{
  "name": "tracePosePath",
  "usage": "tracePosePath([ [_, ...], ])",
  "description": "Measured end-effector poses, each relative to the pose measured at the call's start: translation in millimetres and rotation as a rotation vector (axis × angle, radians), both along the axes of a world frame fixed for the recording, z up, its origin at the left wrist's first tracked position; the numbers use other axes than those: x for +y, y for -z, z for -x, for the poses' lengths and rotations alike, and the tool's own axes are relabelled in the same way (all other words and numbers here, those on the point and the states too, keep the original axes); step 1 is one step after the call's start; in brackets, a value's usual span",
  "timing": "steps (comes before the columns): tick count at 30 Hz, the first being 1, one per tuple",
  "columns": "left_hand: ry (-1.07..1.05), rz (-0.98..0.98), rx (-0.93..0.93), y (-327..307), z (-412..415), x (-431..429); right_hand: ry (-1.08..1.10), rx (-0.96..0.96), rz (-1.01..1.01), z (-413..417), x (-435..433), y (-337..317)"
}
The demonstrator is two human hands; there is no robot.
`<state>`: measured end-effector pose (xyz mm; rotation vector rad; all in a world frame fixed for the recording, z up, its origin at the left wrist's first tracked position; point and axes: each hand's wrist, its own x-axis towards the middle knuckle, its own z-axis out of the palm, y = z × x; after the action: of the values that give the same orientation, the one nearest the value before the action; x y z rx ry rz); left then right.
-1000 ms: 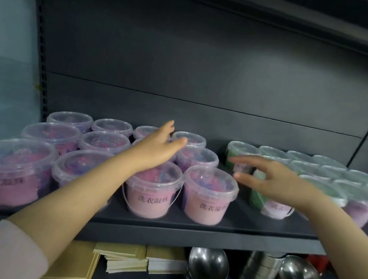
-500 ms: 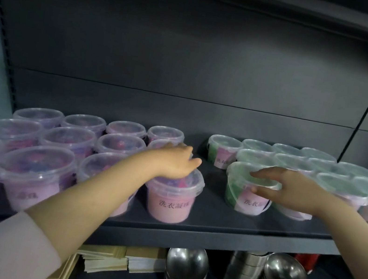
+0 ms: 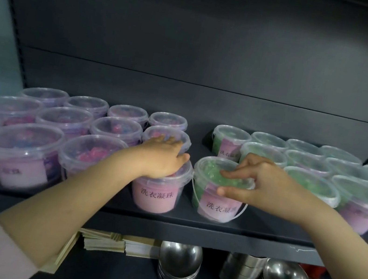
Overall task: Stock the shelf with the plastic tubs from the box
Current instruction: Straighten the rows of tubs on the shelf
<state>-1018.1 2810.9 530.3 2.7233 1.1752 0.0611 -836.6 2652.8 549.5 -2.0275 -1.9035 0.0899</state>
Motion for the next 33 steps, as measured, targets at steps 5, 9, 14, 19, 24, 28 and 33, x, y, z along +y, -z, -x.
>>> tracePosePath([
  [5, -0.008, 0.071, -0.057, -11.4, 6.0, -5.7, -0.089, 0.004, 0.09, -11.2, 1.8, -15.3],
  [9, -0.039, 0.03, -0.183, -26.1, 3.8, 2.1, 0.037, -0.072, 0.142, -47.7, 20.3, -34.6],
  [14, -0.055, -0.055, -0.158, -9.9, -12.9, 13.0, 0.229, -0.112, 0.337, -81.4, 40.6, -29.8],
  [19, -0.086, -0.053, -0.103, 1.7, -16.2, 17.6, 0.186, 0.035, 0.287, -95.1, 44.7, -19.8],
  [24, -0.092, -0.058, -0.048, 5.1, -17.0, 24.5, 0.068, 0.003, 0.27, -71.0, 67.0, -19.0],
  [28, -0.095, -0.046, -0.026, 2.7, -17.9, 22.5, -0.015, 0.012, 0.276, -47.6, 87.8, -16.9],
  [33, -0.09, -0.041, -0.021, 0.4, -17.2, 19.5, -0.06, 0.002, 0.299, -29.6, 108.9, -13.2],
])
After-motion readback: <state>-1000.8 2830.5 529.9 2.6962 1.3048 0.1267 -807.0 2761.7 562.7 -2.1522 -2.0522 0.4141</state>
